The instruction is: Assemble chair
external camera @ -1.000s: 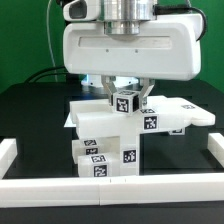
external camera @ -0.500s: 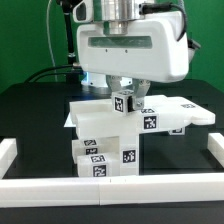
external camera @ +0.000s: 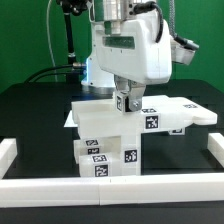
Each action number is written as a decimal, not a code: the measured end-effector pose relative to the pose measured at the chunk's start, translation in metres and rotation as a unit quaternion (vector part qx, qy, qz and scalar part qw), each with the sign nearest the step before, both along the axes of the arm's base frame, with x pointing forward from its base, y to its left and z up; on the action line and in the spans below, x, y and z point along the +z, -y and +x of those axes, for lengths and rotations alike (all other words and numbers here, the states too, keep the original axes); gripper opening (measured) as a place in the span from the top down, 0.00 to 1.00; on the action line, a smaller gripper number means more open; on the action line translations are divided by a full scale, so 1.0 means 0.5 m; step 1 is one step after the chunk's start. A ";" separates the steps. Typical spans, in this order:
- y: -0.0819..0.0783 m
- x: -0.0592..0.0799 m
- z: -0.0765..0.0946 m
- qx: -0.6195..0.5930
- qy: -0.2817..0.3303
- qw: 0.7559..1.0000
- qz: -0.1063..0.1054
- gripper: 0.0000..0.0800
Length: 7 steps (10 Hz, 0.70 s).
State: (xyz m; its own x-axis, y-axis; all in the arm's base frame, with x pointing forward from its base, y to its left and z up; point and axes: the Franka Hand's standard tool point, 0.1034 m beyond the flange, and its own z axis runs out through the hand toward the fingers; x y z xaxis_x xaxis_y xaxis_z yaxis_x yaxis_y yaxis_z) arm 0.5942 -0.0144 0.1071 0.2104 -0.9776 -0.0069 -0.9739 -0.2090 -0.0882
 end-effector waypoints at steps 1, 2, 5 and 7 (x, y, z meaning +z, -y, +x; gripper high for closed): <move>0.009 0.002 0.001 -0.065 0.002 0.998 0.015 0.67; 0.011 0.001 0.001 -0.107 0.002 0.994 0.020 0.67; 0.006 0.000 0.002 -0.208 -0.002 0.977 0.036 0.67; 0.005 0.000 0.001 -0.209 -0.002 0.977 0.036 0.56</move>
Offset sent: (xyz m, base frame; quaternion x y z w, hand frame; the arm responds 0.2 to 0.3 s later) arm -0.0003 0.0002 -0.0008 0.0013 -0.0101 0.2992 0.9541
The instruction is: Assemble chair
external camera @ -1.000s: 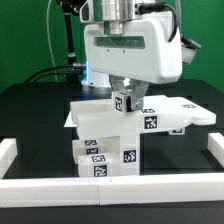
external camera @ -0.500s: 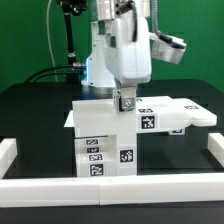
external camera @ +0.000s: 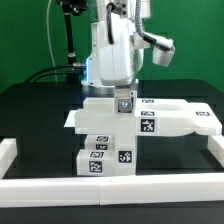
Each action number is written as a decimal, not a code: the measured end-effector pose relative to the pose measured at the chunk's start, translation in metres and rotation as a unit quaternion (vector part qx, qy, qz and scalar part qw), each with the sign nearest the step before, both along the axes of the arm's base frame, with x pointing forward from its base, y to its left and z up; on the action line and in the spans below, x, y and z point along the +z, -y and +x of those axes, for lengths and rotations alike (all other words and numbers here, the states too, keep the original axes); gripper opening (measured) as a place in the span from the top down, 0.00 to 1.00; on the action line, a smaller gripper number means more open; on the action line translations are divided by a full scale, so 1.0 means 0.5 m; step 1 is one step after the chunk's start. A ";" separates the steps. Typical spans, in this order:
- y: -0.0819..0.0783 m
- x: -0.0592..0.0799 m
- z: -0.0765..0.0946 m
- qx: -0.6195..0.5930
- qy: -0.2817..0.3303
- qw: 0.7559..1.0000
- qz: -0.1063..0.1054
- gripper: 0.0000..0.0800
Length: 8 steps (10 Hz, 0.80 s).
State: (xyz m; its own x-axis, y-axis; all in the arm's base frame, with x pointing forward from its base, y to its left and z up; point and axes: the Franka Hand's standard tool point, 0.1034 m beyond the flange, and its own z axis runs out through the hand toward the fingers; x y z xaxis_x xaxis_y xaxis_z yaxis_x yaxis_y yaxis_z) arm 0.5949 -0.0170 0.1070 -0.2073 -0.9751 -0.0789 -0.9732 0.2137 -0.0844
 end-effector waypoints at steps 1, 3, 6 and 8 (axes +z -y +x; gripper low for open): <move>0.000 0.000 0.000 0.000 0.000 1.000 0.000 0.39; -0.001 0.000 0.000 0.001 0.000 1.000 0.000 0.23; -0.010 0.023 0.004 0.008 0.005 1.000 0.006 0.19; -0.026 0.081 0.011 0.016 0.022 0.999 0.021 0.19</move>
Offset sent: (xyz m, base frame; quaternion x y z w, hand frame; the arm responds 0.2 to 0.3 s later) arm 0.0000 0.0000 0.0000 0.0000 0.0000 0.0000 1.0000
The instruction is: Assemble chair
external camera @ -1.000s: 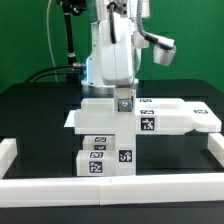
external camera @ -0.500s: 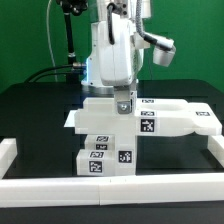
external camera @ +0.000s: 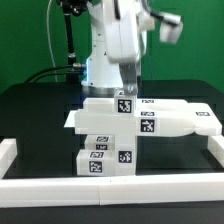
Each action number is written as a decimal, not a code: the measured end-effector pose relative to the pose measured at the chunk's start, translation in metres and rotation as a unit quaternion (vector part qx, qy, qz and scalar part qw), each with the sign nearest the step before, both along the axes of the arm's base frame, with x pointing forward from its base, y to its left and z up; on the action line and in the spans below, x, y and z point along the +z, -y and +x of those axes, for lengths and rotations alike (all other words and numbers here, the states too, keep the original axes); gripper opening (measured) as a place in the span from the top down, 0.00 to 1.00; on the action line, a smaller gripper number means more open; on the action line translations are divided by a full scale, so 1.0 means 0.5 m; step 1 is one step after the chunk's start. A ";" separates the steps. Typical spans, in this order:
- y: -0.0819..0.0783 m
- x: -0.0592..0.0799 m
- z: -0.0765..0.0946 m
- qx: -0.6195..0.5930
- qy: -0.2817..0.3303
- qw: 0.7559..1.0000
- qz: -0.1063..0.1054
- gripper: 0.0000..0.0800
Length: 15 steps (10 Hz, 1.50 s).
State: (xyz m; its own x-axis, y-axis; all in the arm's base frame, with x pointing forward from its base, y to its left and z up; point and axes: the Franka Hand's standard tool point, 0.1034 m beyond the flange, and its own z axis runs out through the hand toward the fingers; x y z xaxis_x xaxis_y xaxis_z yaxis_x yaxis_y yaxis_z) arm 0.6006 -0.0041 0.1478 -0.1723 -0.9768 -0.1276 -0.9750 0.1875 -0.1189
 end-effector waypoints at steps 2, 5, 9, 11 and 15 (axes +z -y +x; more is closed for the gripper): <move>-0.004 0.006 0.002 0.002 0.003 1.000 0.001 0.19; -0.006 0.003 0.001 0.003 0.001 1.000 0.001 0.19; -0.071 0.059 -0.010 0.061 0.011 0.998 0.012 0.19; -0.092 0.061 -0.022 0.080 0.001 0.997 0.011 0.19; -0.093 0.057 -0.023 0.080 -0.001 0.997 0.010 0.19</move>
Offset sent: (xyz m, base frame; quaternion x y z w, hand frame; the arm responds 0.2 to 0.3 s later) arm 0.0000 0.0000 0.0000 0.0000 0.0000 0.0000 1.0000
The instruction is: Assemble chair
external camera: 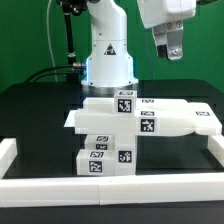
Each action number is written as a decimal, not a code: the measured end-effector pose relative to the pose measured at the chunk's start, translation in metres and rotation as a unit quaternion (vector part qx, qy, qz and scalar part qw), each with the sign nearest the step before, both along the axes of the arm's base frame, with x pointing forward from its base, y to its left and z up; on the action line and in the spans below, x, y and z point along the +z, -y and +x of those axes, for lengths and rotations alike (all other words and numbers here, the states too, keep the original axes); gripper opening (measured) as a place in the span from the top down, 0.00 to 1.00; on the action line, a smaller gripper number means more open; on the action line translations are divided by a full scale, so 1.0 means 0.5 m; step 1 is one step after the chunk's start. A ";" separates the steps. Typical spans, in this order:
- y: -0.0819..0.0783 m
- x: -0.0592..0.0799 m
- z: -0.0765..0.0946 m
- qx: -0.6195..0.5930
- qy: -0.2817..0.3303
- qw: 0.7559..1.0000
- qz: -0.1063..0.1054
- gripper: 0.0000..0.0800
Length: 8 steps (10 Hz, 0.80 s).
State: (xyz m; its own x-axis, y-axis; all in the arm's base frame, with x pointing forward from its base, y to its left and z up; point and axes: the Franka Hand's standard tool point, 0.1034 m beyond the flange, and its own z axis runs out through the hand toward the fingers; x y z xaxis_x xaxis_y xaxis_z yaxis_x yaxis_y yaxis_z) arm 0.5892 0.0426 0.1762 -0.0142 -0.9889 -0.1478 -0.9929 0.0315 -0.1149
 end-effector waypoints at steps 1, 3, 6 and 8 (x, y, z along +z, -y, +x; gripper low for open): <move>0.000 -0.001 0.000 0.000 0.000 1.000 0.000 0.19; 0.000 -0.002 0.000 0.000 -0.001 1.000 0.000 0.19; 0.000 -0.002 -0.001 0.000 -0.001 1.000 0.000 0.19; 0.000 -0.002 -0.001 0.000 -0.001 1.000 0.000 0.19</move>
Offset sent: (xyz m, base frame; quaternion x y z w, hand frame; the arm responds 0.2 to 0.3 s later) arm 0.0000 0.0000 0.0000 0.0000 0.0000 0.0000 1.0000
